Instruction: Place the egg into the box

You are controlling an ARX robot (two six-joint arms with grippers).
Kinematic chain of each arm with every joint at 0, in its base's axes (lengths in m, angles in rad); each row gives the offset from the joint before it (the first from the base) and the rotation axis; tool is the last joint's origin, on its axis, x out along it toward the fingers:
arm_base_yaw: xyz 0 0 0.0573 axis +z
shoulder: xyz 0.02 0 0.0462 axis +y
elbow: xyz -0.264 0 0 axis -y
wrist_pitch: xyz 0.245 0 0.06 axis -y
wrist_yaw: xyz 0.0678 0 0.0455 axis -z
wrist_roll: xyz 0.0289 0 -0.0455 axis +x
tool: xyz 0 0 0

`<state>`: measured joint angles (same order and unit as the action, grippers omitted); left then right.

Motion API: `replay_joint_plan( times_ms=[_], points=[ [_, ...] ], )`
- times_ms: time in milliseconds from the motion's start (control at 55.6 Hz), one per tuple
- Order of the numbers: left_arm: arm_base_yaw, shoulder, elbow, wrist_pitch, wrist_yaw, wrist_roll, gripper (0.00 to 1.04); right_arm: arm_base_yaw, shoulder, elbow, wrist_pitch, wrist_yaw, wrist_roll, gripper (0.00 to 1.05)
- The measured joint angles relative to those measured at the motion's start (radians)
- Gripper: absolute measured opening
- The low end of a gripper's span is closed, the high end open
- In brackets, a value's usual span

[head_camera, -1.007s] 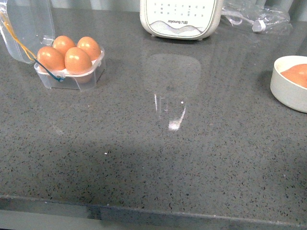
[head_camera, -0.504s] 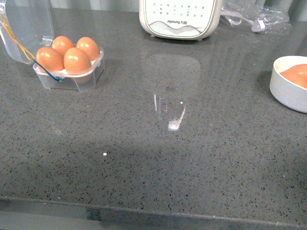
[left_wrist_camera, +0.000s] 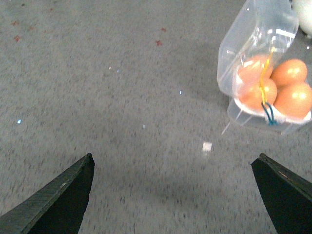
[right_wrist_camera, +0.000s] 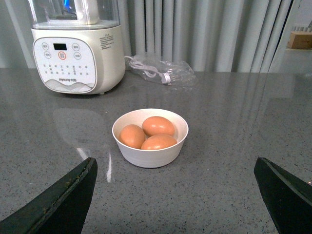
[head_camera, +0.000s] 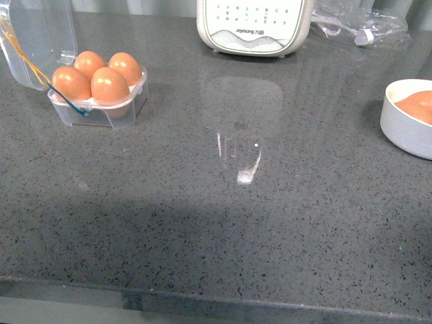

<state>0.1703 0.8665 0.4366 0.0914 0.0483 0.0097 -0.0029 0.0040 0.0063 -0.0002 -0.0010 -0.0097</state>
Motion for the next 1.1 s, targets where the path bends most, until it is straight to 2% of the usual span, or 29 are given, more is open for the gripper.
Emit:
replay_joint_plan(
  times_ms=[270, 378, 540, 863, 1097],
  points=[
    [-0.045, 0.374, 0.214, 0.178, -0.076, 0.099, 0.98, 0.0, 0.0, 0.0, 0.0, 0.0, 0.0, 0.97],
    [-0.049, 0.464, 0.279, 0.175, -0.031, 0.093, 0.98, 0.0, 0.0, 0.0, 0.0, 0.0, 0.0, 0.97],
    [-0.06, 0.584, 0.368, 0.184, -0.018, 0.098, 0.98, 0.0, 0.0, 0.0, 0.0, 0.0, 0.0, 0.97],
    [-0.071, 0.697, 0.472, 0.183, -0.018, 0.094, 0.98, 0.0, 0.0, 0.0, 0.0, 0.0, 0.0, 0.97],
    [-0.147, 0.672, 0.457, 0.192, -0.029, 0.095, 0.98, 0.0, 0.0, 0.0, 0.0, 0.0, 0.0, 0.97]
  ],
)
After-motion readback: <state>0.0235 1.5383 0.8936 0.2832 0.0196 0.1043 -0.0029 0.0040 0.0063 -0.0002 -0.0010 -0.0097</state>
